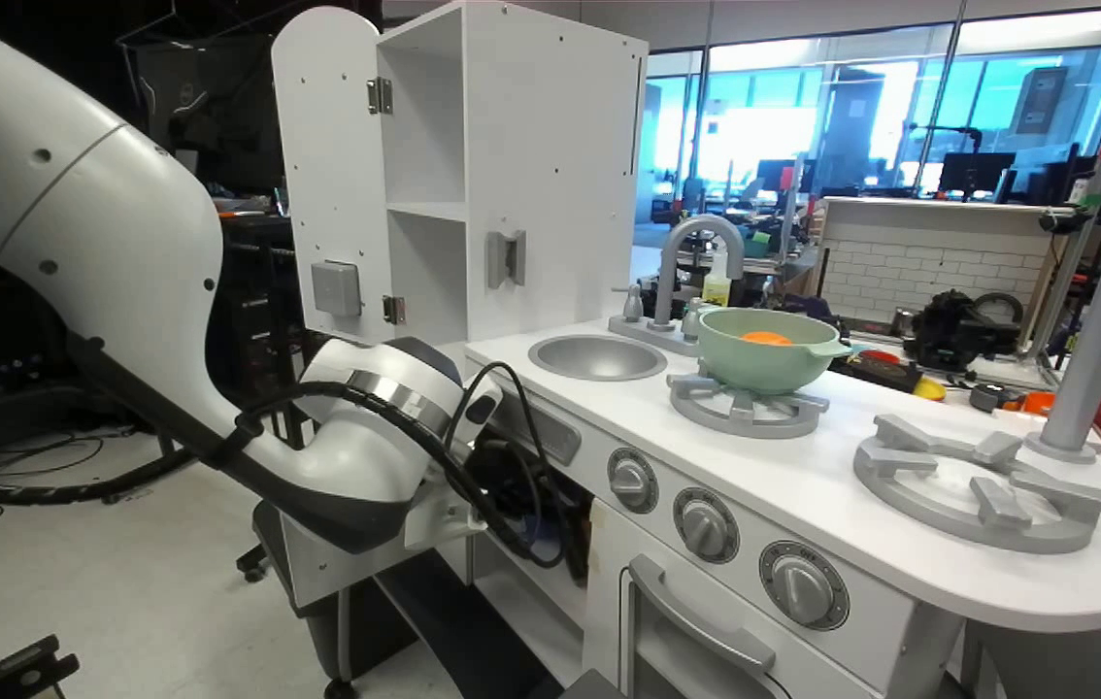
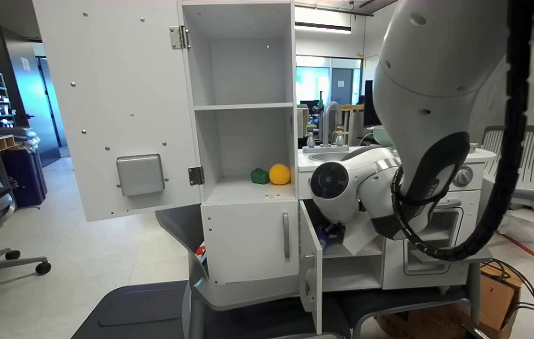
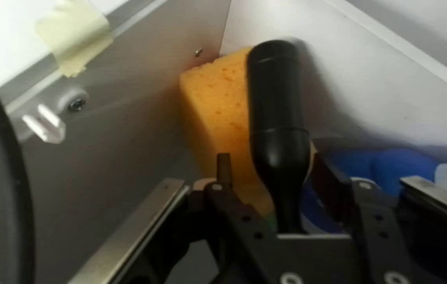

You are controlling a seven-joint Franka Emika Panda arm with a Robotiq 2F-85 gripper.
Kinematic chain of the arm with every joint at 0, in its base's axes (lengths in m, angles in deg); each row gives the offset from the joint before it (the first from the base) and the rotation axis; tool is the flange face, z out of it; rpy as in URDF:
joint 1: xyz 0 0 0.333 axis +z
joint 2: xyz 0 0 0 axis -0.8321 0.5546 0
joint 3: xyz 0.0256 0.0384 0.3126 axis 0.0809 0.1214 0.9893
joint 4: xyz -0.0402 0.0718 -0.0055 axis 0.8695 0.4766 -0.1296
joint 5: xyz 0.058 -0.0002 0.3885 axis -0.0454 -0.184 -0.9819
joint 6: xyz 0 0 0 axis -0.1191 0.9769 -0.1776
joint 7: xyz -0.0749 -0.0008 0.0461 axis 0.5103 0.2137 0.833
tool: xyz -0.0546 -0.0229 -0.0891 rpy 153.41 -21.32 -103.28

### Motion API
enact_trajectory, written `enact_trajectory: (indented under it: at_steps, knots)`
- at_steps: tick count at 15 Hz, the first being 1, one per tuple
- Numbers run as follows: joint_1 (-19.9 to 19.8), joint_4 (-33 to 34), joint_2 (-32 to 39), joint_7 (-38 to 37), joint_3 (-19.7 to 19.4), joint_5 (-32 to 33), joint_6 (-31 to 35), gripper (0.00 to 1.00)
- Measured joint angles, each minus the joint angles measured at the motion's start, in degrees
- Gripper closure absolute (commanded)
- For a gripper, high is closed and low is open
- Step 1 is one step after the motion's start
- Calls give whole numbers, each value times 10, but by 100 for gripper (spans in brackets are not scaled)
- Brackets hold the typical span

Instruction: Put the sponge and bottle in the open cabinet and then close the cabinet door

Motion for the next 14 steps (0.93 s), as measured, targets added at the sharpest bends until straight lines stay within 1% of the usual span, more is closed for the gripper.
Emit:
enact_trajectory:
  at_steps: [1, 2, 3, 10, 14]
  knots:
    - [-4, 6, 2, 4, 5, 0, -5, 5]
    - [-9, 11, 4, 7, 9, 0, -9, 1]
    - [-14, 17, 6, 10, 14, 0, -13, 0]
    - [-30, 43, 10, 21, 41, 1, -49, 0]
    - [-37, 48, 11, 21, 50, 2, -53, 0]
